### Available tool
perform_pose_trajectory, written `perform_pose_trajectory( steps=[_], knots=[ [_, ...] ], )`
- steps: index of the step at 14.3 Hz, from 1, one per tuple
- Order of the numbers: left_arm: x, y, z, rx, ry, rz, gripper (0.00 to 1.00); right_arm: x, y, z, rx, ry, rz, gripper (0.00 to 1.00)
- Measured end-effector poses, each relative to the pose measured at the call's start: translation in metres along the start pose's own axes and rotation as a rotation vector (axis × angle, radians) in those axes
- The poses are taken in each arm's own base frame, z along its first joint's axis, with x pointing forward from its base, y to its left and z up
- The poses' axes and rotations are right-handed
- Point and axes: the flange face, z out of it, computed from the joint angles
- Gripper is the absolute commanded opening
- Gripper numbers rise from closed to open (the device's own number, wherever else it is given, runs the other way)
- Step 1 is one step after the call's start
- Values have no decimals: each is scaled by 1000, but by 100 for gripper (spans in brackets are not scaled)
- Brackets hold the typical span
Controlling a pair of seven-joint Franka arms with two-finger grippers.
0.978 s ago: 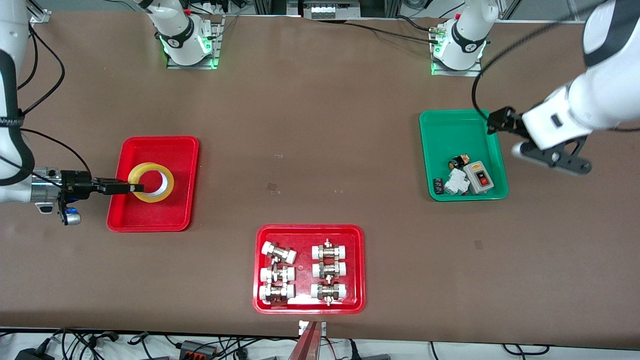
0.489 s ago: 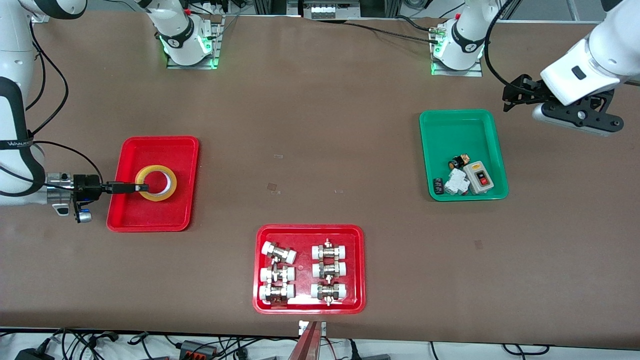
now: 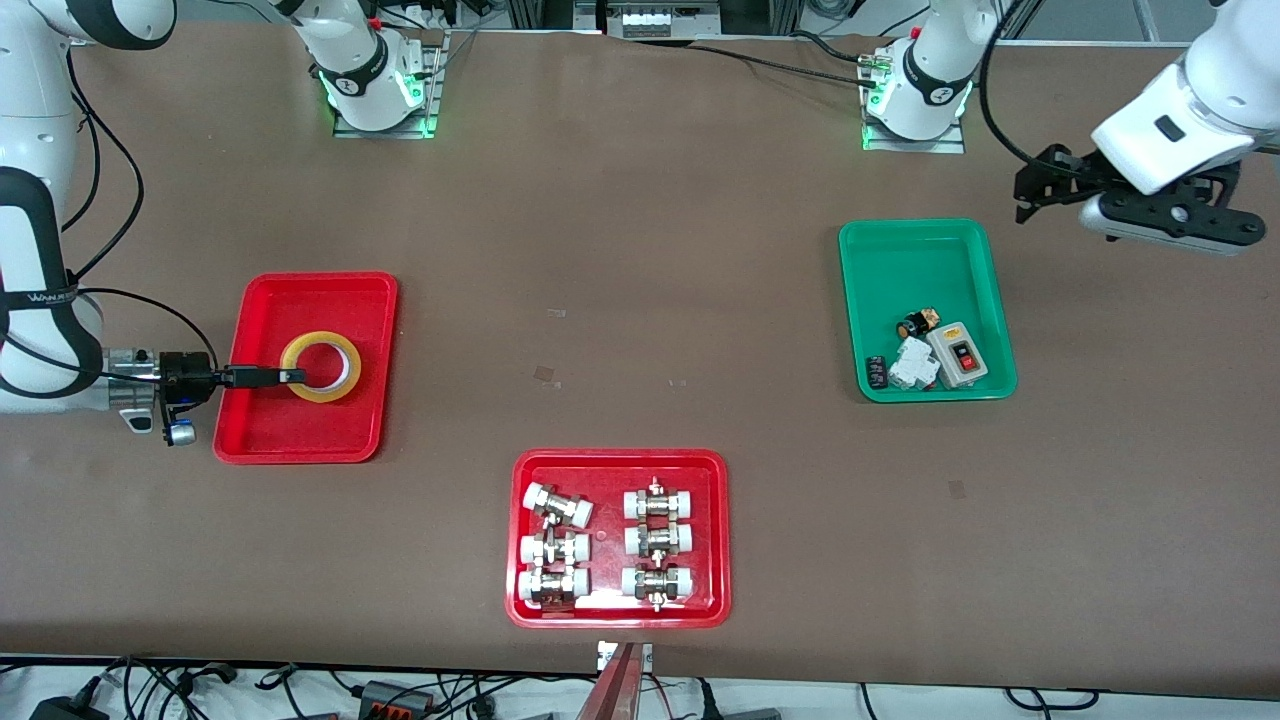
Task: Left arm passes tape to right arm into tray
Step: 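Lower the tape into the empty red tray and open the right gripper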
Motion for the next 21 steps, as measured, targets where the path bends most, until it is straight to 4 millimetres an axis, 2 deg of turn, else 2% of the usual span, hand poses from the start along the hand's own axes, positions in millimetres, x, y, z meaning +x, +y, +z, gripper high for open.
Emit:
perform_pose_trajectory(
  steps=[2, 6, 10, 16, 19, 21],
  knots=[
    [1, -4, -4, 1, 18, -1, 100, 2, 3, 0, -4, 10, -4, 100],
    [0, 4, -11, 3, 31, -37, 100, 2, 4, -2, -18, 10, -55, 100],
    [0, -2, -10, -7, 29, -81, 100, 0, 10, -4, -78, -10, -84, 100],
    [2, -7, -6, -11, 22, -99, 100, 3, 8, -10, -154, -13, -115, 100],
    [2, -9, -5, -12, 21, -128, 100, 4, -9, -24, -257, -25, -165, 100],
    [2, -13, -5, -12, 21, -139, 100, -2, -36, -49, -367, -27, -198, 100]
  ],
)
